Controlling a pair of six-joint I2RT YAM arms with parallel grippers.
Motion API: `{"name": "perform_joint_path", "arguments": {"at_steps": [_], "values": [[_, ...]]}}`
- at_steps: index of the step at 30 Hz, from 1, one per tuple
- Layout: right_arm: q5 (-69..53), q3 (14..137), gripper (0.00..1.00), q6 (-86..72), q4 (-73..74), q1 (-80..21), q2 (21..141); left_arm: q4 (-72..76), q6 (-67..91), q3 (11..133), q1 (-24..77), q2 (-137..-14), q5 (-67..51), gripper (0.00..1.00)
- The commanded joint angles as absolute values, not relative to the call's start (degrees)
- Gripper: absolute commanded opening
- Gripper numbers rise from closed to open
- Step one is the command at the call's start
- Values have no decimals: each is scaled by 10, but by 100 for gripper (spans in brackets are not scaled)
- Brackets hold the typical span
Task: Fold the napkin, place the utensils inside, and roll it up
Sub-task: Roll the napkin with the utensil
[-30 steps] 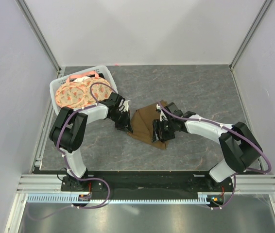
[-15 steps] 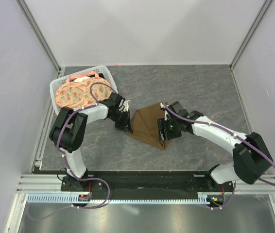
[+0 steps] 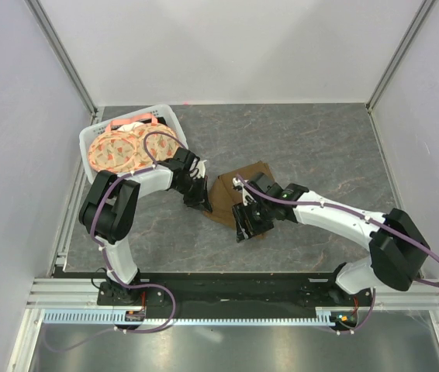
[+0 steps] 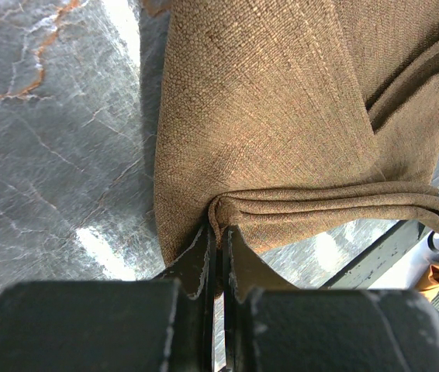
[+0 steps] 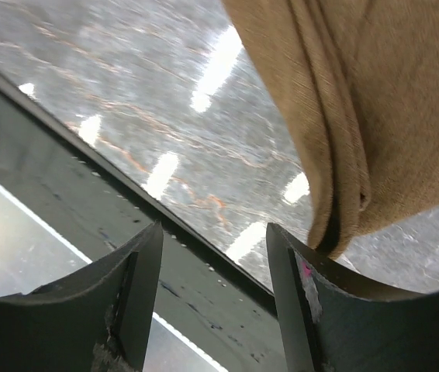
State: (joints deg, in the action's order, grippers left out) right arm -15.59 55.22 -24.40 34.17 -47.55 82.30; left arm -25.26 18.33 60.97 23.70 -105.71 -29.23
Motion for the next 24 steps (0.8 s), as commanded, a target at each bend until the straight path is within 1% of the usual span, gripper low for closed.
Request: {"name": "perform_joint_path", "arguments": {"at_steps": [1, 9, 16, 20, 24], "values": [[-152, 552, 63, -252, 340, -465, 835, -265, 155, 613, 233, -1071, -265, 2], [-156, 555, 63, -222, 356, -419, 852, -265, 153, 613, 233, -1071, -264, 2], [-163, 525, 63, -218, 334, -413, 871, -265, 153, 613, 233, -1074, -264, 2], [-151, 502, 59, -216, 322, -395, 882, -265, 153, 613, 234, -1074, -265, 2], [-138, 477, 59, -208, 308, -374, 889, -265, 154, 613, 234, -1073, -265, 2]]}}
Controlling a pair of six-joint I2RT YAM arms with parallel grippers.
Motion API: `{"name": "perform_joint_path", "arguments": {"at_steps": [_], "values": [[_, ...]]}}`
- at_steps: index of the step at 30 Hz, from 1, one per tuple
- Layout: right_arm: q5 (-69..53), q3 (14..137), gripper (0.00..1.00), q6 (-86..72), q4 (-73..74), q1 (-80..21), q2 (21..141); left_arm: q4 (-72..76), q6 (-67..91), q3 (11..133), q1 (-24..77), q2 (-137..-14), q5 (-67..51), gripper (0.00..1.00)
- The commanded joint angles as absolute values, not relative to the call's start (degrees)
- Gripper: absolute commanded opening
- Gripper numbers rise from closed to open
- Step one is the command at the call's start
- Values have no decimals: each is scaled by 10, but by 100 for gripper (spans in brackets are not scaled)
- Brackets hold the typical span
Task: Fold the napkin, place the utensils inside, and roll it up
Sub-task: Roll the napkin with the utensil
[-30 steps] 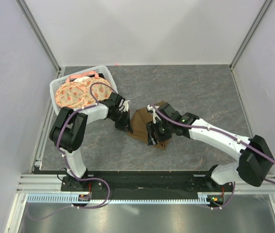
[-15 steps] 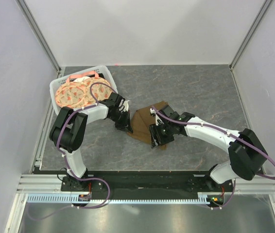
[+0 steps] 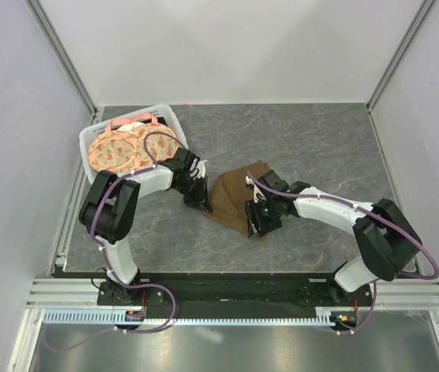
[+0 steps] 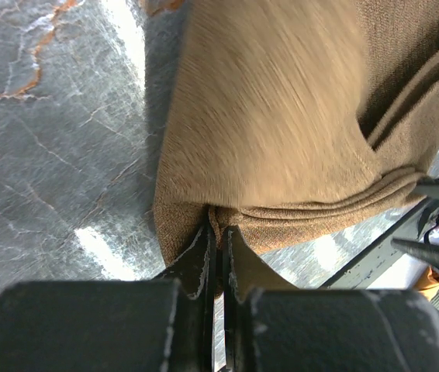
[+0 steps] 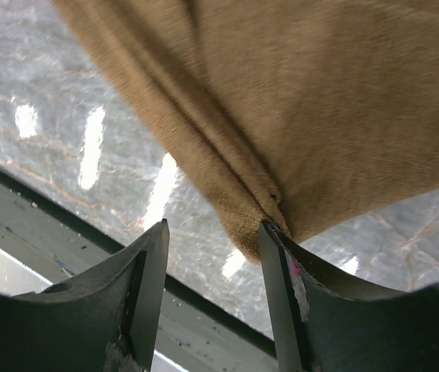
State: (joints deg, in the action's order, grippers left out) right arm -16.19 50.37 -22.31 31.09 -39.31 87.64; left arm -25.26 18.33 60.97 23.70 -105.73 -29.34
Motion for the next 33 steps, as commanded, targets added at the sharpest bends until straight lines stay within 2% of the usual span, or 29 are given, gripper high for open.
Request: {"name": "perform_joint_path", "arguments": {"at_steps": [1, 8, 18, 27, 33], "values": [[-137, 476, 60, -206, 303, -371, 892, -266, 154, 614, 233, -1073, -265, 2], [-155, 501, 60, -186, 307, -369, 880, -266, 154, 613, 234, -1071, -271, 2], [-127, 601, 65, -179, 379, -404, 842, -266, 156, 608, 234, -1044, -281, 2], [-81, 645, 66, -156, 277, -448, 890, -266, 160, 614, 233, -1037, -295, 2], [-26, 668, 66, -120, 258, -490, 964, -270, 160, 622, 234, -1045, -299, 2]]}}
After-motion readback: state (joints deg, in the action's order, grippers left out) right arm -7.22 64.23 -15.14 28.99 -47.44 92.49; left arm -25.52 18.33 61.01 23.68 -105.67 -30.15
